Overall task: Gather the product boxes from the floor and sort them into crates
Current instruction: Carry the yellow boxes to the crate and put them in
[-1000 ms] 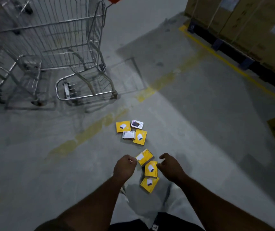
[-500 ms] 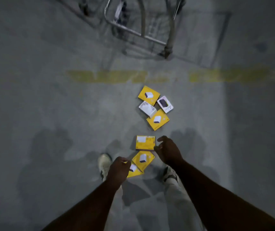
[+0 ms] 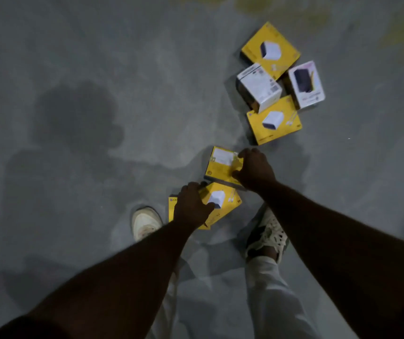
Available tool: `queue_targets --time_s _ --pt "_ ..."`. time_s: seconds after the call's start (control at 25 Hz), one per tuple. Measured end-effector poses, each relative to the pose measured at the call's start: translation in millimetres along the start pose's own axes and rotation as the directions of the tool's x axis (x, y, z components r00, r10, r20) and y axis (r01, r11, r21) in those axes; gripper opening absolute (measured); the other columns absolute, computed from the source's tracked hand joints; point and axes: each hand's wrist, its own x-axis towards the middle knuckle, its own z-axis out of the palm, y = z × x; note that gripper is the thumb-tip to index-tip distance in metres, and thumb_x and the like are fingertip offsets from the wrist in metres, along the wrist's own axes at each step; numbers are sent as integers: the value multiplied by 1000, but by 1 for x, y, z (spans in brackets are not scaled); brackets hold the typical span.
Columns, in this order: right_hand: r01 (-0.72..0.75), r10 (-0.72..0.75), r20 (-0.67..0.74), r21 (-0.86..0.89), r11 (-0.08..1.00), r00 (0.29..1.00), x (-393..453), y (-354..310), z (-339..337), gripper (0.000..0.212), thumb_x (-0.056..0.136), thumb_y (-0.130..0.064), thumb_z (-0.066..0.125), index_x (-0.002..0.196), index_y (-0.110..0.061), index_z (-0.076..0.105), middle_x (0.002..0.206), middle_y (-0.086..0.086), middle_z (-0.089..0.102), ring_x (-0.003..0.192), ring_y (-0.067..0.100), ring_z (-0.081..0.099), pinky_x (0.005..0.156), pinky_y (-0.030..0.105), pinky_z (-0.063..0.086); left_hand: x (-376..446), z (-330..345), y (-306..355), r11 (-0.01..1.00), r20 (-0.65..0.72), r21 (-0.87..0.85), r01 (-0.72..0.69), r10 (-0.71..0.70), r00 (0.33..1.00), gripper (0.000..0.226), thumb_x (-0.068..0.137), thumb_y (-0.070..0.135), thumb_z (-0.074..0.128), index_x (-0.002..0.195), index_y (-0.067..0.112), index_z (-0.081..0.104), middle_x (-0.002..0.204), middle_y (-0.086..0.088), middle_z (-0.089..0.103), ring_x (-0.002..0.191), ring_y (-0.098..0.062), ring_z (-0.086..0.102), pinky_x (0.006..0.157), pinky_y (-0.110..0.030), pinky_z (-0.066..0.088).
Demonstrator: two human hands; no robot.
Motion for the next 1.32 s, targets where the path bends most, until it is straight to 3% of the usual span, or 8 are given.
queue_targets --time_s 0.28,0.44,0.64,0.8,0.88,1.0,1.12,1.32 --pt "32 -33 -29 -40 999 999 54 40 53 89 65 -52 83 136 -13 46 132 11 51 126 32 44 107 37 28 71 40 -35 974 119 213 -75 50 992 93 53 62 86 127 15 53 119 -9 64 111 -30 61 90 -40 51" --pt "-244 207 178 224 944 962 46 53 55 113 37 -70 86 131 -21 50 129 9 49 117 26 51 93 41 53 70 43 -36 999 144 23 -26 23 989 57 75 57 74 109 13 62 102 -5 68 96 -23 65 82 -39 53" --pt "-418 235 358 613 671 904 9 57 51 43 77 -25 81 108 -16 53 100 3 63 81 12 61 56 19 50 35 27 -30 773 114 -592 229 -201 973 30 93 46 61 99 20 48 94 0 59 98 -24 64 82 -40 55" --pt "-523 137 523 723 451 841 -16 44 61 52 81 -17 77 123 -23 46 123 7 59 107 27 62 90 51 53 28 17 -26 679 129 -699 225 -191 973 42 92 58 54 103 17 54 106 -10 65 98 -24 66 85 -44 56" --pt "-551 71 566 756 353 822 -19 35 67 58 83 -6 73 129 -22 41 124 12 59 105 33 64 88 56 53 30 14 -30 607 229 -757 242 -100 968 68 83 70 57 118 13 59 115 -15 69 102 -27 70 86 -45 58" --pt "-526 19 574 735 428 818 -24 26 77 61 84 3 68 132 -19 38 124 14 56 108 38 62 88 54 54 34 0 -37 730 299 -636 251 -66 952 82 60 73 76 122 22 62 111 -6 74 94 -24 73 67 -36 62" --pt "-483 24 550 711 511 835 -35 20 95 54 82 6 66 125 -19 44 117 8 60 106 28 62 88 46 55 42 -14 -50 843 350 -468 266 -100 931 78 57 59 88 120 22 63 107 -1 74 97 -23 72 85 -47 59" --pt "-484 236 422 753 445 875 -50 24 142 37 85 5 62 118 -7 52 102 12 59 81 20 56 66 29 45 20 -32 -88 597 339 -714 367 -163 926 21 91 24 63 111 18 67 104 -4 77 83 -16 74 76 -32 56"
